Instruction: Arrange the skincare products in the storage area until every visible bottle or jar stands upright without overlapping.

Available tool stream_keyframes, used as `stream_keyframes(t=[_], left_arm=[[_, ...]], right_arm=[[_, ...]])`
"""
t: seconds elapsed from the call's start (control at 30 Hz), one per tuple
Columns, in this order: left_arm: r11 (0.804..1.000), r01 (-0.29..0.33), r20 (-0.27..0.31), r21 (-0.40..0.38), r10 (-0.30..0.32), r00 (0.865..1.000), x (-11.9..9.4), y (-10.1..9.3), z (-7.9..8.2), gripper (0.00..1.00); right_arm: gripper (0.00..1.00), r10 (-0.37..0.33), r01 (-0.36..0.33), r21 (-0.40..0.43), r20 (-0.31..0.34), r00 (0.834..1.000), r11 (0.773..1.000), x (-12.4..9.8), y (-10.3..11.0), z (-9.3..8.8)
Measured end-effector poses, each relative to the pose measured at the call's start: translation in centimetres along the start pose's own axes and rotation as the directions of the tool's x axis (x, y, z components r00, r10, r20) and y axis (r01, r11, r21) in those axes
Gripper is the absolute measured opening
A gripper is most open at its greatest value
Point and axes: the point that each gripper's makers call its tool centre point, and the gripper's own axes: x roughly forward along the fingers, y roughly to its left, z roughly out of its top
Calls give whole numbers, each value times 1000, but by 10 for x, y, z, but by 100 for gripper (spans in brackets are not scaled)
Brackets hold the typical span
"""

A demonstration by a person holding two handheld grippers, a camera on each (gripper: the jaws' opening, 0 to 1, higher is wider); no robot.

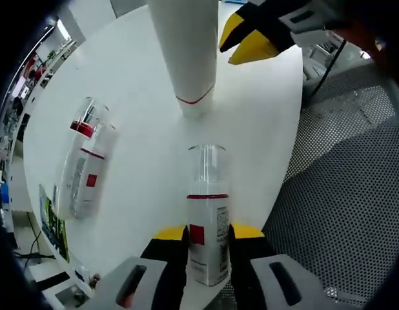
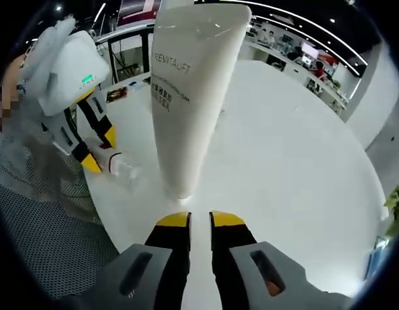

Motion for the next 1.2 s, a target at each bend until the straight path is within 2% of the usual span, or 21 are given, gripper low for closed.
stream_keyframes(t=[0.27,0.33,0.37,0.4,0.47,0.53,0.7,0.77,0.8,0.9,0.93,0.97,1.0,1.03,1.1,1.2], left_arm=[[1000,-8,-32,0,8,999,0,-1,0,25],[999,-11,-7,-36,11,1000,0,-1,0,25],[998,6,24,-70,-4,1000,0,-4,2,23],[996,-22,50,-87,27,998,0,-1,2,22],[997,-29,85,-71,35,996,0,-2,0,22],[992,-28,107,-126,42,993,0,-1,-1,21],[990,-35,112,-137,51,992,0,-1,-1,21],[989,-43,107,-144,58,992,0,-1,-1,21],[988,-46,106,-150,62,992,0,-1,-1,20],[986,-52,107,-158,70,992,-1,0,-1,20],[987,-41,80,-156,54,995,-2,-3,-6,20],[986,-31,57,-161,41,998,-3,-4,-10,20],[986,-34,66,-160,45,997,-5,-4,-9,20],[987,-32,75,-156,44,996,-8,-5,-9,20],[991,-11,111,-137,26,993,-16,-11,-6,20],[990,-27,165,-140,50,985,-21,-10,-3,20]], right_arm=[[9,0,0,13,6,1000,1000,-1,-1,1],[9,4,-4,16,4,1000,1000,-2,0,0],[9,14,-14,20,8,1000,1000,-3,1,0],[9,22,-22,24,10,1000,999,-4,2,0],[10,55,-56,46,11,998,997,-6,9,0],[10,78,-79,53,12,997,995,-9,14,2],[8,87,-91,65,63,994,994,-23,28,19],[8,124,-130,62,95,988,990,-29,44,28],[9,156,-165,58,134,979,985,-32,55,35],[11,235,-248,56,181,955,967,-34,75,39],[9,240,-252,45,186,953,967,-33,76,38],[8,249,-256,27,165,954,966,-31,77,33],[7,266,-270,13,135,955,963,-30,78,28],[7,270,-275,19,131,954,961,-29,78,27],[8,280,-289,33,168,945,957,-31,76,32],[8,302,-317,57,188,935,947,-32,77,34]])
